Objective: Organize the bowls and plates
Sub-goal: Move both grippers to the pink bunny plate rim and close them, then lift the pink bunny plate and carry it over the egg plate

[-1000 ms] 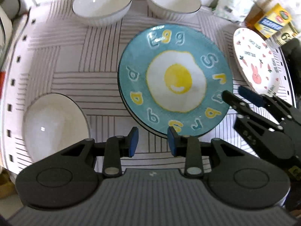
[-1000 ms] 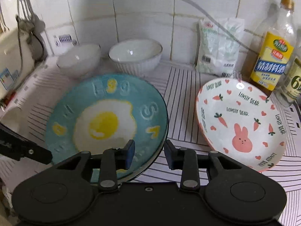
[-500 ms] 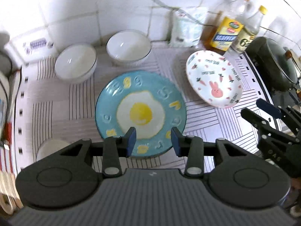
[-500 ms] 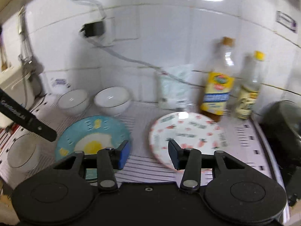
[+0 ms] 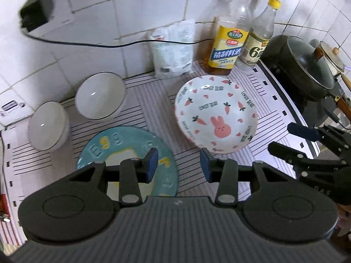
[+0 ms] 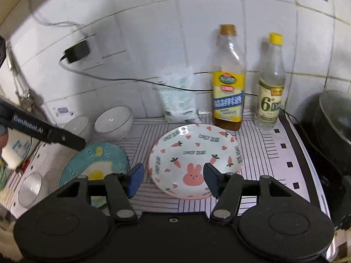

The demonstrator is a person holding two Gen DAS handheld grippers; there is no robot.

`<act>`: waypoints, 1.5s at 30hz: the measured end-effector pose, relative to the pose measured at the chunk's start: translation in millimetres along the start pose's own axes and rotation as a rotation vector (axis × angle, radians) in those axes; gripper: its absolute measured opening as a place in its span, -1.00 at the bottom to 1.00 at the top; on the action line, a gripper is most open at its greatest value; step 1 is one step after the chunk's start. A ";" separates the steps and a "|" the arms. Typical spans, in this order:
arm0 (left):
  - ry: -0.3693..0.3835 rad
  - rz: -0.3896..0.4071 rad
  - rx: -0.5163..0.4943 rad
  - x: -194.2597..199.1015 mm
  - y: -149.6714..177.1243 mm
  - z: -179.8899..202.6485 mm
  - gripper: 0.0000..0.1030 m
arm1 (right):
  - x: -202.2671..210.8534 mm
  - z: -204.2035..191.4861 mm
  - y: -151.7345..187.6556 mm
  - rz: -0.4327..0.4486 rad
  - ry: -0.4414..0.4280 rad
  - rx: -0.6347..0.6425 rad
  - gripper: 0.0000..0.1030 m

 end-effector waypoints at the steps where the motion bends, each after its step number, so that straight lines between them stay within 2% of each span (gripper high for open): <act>1: 0.005 -0.002 0.003 -5.3 -2.3 3.1 -0.20 | -1.3 3.9 -0.1 -0.001 0.002 -0.002 0.25; 5: 0.004 -0.019 0.032 -29.7 -10.3 9.8 -0.19 | -12.3 23.0 -0.1 0.024 0.039 0.022 0.28; 7: 0.000 -0.036 0.063 -43.6 -14.2 9.7 -0.07 | -17.7 34.7 -0.5 0.054 0.055 0.026 0.33; 11: -0.015 -0.057 0.100 -69.9 -20.6 9.7 -0.04 | -31.8 57.3 1.2 0.109 0.077 0.043 0.39; 18: -0.051 -0.053 0.071 -116.0 -33.2 9.5 0.00 | -81.0 91.1 12.5 0.051 0.068 -0.027 0.39; 20: -0.072 -0.055 0.042 -128.5 -36.8 10.3 -0.04 | -95.4 95.3 16.6 0.037 0.061 -0.039 0.37; 22: -0.088 -0.064 0.018 -139.6 -39.2 12.2 -0.05 | -104.5 99.9 18.1 0.050 0.098 -0.033 0.21; 24: -0.082 -0.072 0.004 -149.6 -41.0 15.2 -0.05 | -110.9 101.9 17.9 0.060 0.134 -0.013 0.20; 27: -0.092 -0.075 -0.019 -163.1 -43.2 16.5 -0.09 | -123.3 104.1 19.9 0.039 0.127 -0.017 0.15; 30: -0.098 -0.079 -0.021 -173.6 -44.5 12.8 -0.13 | -132.8 106.5 24.4 0.001 0.101 -0.059 0.01; 32: -0.088 -0.090 -0.011 -179.4 -44.2 8.6 -0.26 | -135.9 106.8 27.4 -0.017 0.076 -0.088 -0.17; 33: -0.075 -0.105 -0.011 -182.5 -42.7 7.6 -0.47 | -136.6 107.1 29.2 -0.029 0.065 -0.101 -0.30; 34: -0.050 -0.126 -0.012 -185.7 -40.6 7.7 -0.54 | -137.3 107.7 31.4 -0.048 0.059 -0.114 -0.47; 36: -0.034 -0.116 -0.006 -185.7 -41.3 5.4 -0.55 | -134.2 109.9 33.6 -0.067 0.038 -0.167 -0.55; 39: -0.019 -0.110 0.001 -186.7 -41.8 3.7 -0.57 | -131.0 114.1 37.3 -0.076 -0.005 -0.250 -0.61; 45: -0.007 -0.093 0.071 -192.3 -43.9 2.1 -0.47 | -140.4 117.8 38.3 -0.067 -0.037 -0.329 -0.58</act>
Point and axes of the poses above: each gripper's, at about its wrist camera, not at the fingertips, and x roughly against the way its jaws point, z to its right, y to its underside, the point moved 10 cm from there along -x, roughly the way its jaws point, and after that the axes turned 3 degrees about -z, right-handed, at the moved point
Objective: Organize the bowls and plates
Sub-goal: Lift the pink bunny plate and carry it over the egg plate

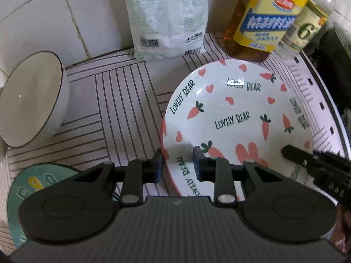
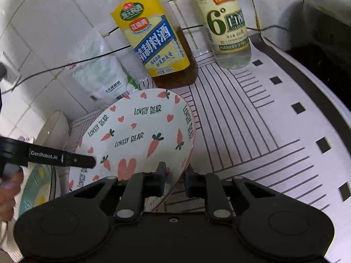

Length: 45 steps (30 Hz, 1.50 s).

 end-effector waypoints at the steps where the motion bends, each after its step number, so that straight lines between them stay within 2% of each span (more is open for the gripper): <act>1: 0.006 0.000 0.022 -0.4 0.0 -1.1 -0.47 | -0.1 0.6 -0.2 0.003 -0.007 -0.006 -0.58; 5: -0.032 -0.036 0.007 2.2 3.7 2.0 -0.47 | 1.2 -2.8 -1.4 -0.017 -0.002 0.023 -0.59; 8: -0.011 -0.033 0.008 9.8 8.1 3.1 -0.47 | 7.1 -7.2 -5.2 -0.019 -0.002 0.061 -0.59; 14: -0.014 0.040 -0.012 54.1 22.2 11.7 -0.47 | 31.9 -16.8 -14.5 0.002 -0.043 0.103 -0.59; 18: -0.011 0.040 0.009 76.5 34.9 11.4 -0.46 | 53.0 -27.0 -19.1 0.021 -0.059 0.106 -0.60; 22: 0.024 0.037 0.087 93.0 46.3 1.6 -0.47 | 74.1 -46.8 -23.9 0.041 -0.076 0.151 -0.59; 33: 0.001 0.094 0.205 130.1 80.4 -37.2 -0.47 | 87.9 -100.8 -20.3 0.009 -0.141 0.300 -0.58; 36: -0.011 0.099 0.258 133.1 89.6 -54.6 -0.47 | 84.7 -117.5 -15.7 0.014 -0.160 0.393 -0.58; 40: -0.042 0.109 0.328 140.3 103.8 -79.6 -0.47 | 71.8 -139.6 -12.9 -0.016 -0.214 0.438 -0.58; 45: -0.066 0.085 0.422 141.6 122.3 -113.0 -0.47 | 55.2 -171.2 -4.2 -0.060 -0.266 0.486 -0.58</act>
Point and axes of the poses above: each gripper's, at about its wrist camera, not at the fingertips, and x roughly against the way its jaws point, z to its right, y to its underside, the point moved 10 cm from there along -x, roughly the way its jaws point, and after that the axes turned 3 degrees about -z, right-handed, at the moved point
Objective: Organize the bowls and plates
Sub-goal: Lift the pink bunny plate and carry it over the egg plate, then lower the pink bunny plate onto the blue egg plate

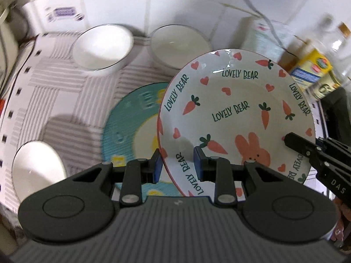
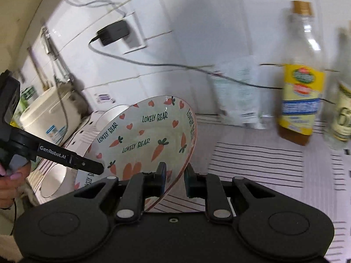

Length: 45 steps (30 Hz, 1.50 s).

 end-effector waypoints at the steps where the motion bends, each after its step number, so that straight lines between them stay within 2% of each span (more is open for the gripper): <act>1: -0.003 -0.004 0.014 -0.6 1.3 -6.3 -0.47 | -5.7 -5.9 -0.9 -0.011 -0.007 0.013 -0.58; 7: -0.040 -0.035 0.088 -8.4 10.3 -39.5 -0.46 | -35.6 -29.1 0.2 -0.064 -0.071 0.042 -0.58; 11: -0.037 -0.054 0.120 -15.7 17.6 -52.5 -0.46 | -48.6 -40.9 7.0 -0.116 -0.115 0.082 -0.57; 17: -0.041 -0.084 0.151 -28.7 28.1 -61.0 -0.46 | -64.6 -43.1 14.4 -0.170 -0.114 0.091 -0.58; 22: -0.099 -0.135 0.146 -39.1 37.6 -66.0 -0.42 | -75.2 -47.3 24.6 -0.205 -0.116 0.108 -0.57; 29: -0.164 -0.176 0.092 -44.0 33.8 -62.1 -0.43 | -83.3 -50.6 29.3 -0.221 -0.067 0.128 -0.58; 32: -0.214 -0.171 0.038 -45.4 32.8 -56.4 -0.43 | -86.4 -50.9 27.9 -0.223 -0.027 0.140 -0.57; 36: -0.232 -0.165 0.039 -45.4 30.3 -58.3 -0.43 | -87.7 -54.2 26.5 -0.210 0.002 0.164 -0.56; 41: -0.260 -0.147 0.032 -45.8 27.2 -58.7 -0.43 | -91.6 -64.4 32.8 -0.213 0.058 0.253 -0.38; 45: -0.267 -0.144 0.033 -46.0 26.9 -58.5 -0.43 | -93.9 -68.3 34.1 -0.212 0.089 0.273 -0.25</act>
Point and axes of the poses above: each gripper's, at about its wrist camera, not at the fingertips, and x roughly against the way its jaws point, z to its right, y to its underside, the point moved 10 cm from there along -x, roughly the way its jaws point, and after that the axes turned 3 degrees about -z, right-handed, at the moved point
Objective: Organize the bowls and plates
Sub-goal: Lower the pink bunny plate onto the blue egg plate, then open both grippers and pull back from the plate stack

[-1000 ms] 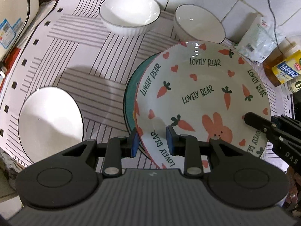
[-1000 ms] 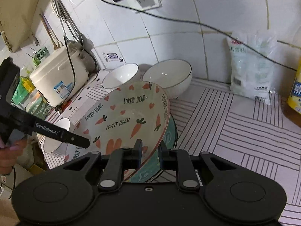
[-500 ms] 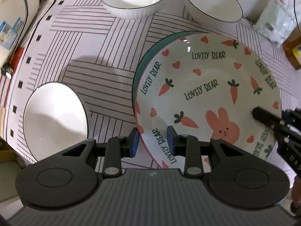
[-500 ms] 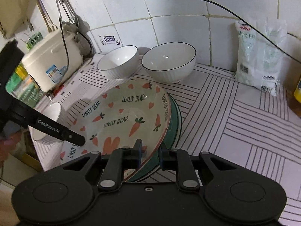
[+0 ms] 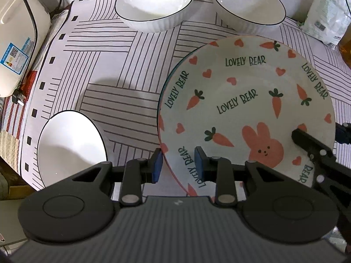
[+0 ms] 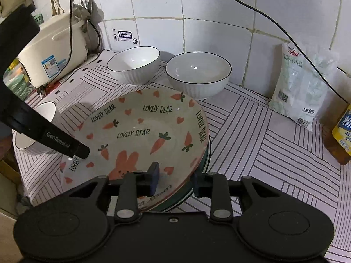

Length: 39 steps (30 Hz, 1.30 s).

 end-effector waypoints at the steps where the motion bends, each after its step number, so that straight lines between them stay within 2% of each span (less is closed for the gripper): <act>1: -0.001 0.001 -0.001 0.2 0.0 0.2 -0.44 | -0.2 -2.0 0.2 -0.001 0.012 0.015 -0.21; 7: -0.004 0.008 -0.012 0.9 -0.4 -0.7 -0.44 | 1.0 -6.1 1.5 -0.004 0.056 0.024 -0.18; 12: -0.006 0.024 -0.024 2.0 -0.8 -1.1 -0.43 | 4.6 -11.5 7.8 -0.051 0.153 0.048 -0.18; 21: 0.013 0.026 -0.051 16.2 -2.2 -0.1 -0.44 | 3.7 -7.7 13.5 -0.016 0.172 0.005 -0.22; 28: 0.022 0.062 -0.134 53.6 4.9 -0.7 -0.42 | 34.1 -4.7 4.8 0.029 0.179 -0.053 -0.22; 34: 0.038 0.061 -0.205 76.6 16.6 -9.2 -0.41 | 68.1 -16.2 3.1 0.066 0.215 -0.099 -0.16; 39: 0.068 0.069 -0.230 97.7 25.6 -26.5 -0.31 | 95.2 -32.3 3.6 0.090 0.217 -0.166 -0.11</act>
Point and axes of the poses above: each gripper's, at about its wrist camera, not at the fingertips, and x roughly against the way its jaws point, z to its right, y to its underside, the point moved 10 cm from there along -x, roughly the way its jaws point, and after that the axes turned 3 degrees about -z, right-handed, at the moved point
